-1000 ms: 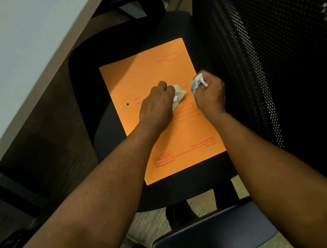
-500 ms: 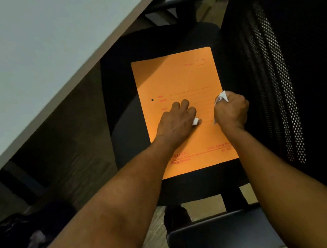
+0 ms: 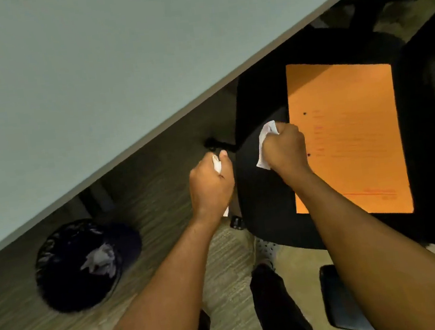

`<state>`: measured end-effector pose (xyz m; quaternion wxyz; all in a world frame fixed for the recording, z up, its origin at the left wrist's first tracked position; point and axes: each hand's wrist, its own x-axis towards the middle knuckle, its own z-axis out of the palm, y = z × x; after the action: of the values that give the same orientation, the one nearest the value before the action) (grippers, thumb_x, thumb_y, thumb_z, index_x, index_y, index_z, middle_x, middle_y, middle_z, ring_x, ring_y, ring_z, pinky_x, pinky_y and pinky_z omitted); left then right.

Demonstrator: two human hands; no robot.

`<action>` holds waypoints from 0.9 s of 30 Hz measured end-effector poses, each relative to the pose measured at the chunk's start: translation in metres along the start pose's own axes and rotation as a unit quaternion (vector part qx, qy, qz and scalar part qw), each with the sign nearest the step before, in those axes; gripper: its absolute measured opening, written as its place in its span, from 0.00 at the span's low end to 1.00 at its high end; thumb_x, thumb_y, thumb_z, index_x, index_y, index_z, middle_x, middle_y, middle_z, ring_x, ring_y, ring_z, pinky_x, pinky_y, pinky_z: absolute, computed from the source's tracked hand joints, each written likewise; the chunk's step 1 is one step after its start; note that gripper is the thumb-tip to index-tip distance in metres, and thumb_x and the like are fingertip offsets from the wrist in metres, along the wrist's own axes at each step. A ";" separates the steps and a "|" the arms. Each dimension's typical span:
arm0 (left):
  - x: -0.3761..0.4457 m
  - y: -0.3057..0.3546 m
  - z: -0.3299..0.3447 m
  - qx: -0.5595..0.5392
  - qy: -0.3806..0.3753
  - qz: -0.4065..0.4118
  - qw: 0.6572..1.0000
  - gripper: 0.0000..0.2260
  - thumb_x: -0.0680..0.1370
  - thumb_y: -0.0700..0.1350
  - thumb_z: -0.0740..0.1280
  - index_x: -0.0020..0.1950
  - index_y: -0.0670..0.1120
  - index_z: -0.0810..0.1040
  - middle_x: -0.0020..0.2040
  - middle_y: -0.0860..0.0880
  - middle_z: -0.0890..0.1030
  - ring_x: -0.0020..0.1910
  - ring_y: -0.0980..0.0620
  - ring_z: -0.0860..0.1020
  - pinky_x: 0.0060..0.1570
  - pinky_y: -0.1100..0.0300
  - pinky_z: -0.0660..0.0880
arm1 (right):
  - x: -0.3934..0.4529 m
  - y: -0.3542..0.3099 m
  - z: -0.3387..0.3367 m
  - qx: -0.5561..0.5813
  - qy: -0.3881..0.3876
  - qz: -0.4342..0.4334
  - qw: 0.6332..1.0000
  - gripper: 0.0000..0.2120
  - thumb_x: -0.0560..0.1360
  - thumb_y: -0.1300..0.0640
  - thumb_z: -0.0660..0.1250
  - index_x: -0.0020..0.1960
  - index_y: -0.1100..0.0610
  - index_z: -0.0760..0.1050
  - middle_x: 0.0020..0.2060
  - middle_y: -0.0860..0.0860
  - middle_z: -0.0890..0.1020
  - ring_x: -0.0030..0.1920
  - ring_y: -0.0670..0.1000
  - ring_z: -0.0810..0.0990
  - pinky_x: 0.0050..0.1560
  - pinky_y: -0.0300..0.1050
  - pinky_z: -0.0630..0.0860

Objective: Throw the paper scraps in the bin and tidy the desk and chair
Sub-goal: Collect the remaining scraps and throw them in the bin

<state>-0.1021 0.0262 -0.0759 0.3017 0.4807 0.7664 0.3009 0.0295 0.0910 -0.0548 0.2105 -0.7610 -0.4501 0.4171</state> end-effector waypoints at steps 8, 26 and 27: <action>-0.059 -0.187 -0.154 0.014 0.095 -0.234 0.967 0.18 0.80 0.52 0.63 0.32 0.47 0.67 0.33 0.44 0.78 0.37 0.42 0.79 0.38 0.52 0.74 | -0.106 -0.033 0.188 -0.063 -0.211 -0.031 0.975 0.09 0.77 0.60 0.58 0.47 0.53 0.77 0.44 0.51 0.79 0.48 0.54 0.79 0.50 0.48 0.77; -0.089 -0.452 -0.282 0.094 0.257 -0.407 0.871 0.26 0.83 0.55 0.54 0.50 0.33 0.80 0.50 0.31 0.82 0.50 0.32 0.79 0.41 0.53 0.69 | -0.262 -0.004 0.505 -0.284 -0.332 -0.221 0.872 0.16 0.79 0.54 0.59 0.64 0.61 0.74 0.62 0.61 0.77 0.63 0.62 0.75 0.60 0.48 0.70; -0.087 -0.456 -0.280 0.102 0.269 -0.391 0.874 0.25 0.83 0.54 0.55 0.49 0.34 0.80 0.48 0.31 0.82 0.48 0.33 0.80 0.39 0.54 0.66 | -0.264 -0.001 0.512 -0.275 -0.335 -0.225 0.873 0.15 0.78 0.57 0.61 0.64 0.59 0.74 0.63 0.60 0.77 0.64 0.61 0.74 0.60 0.47 0.69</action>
<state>-0.5353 -0.2644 -0.2250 0.1262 0.0707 0.9698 0.1964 -0.4582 -0.1638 -0.2256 -0.0828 -0.4815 -0.7490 0.4476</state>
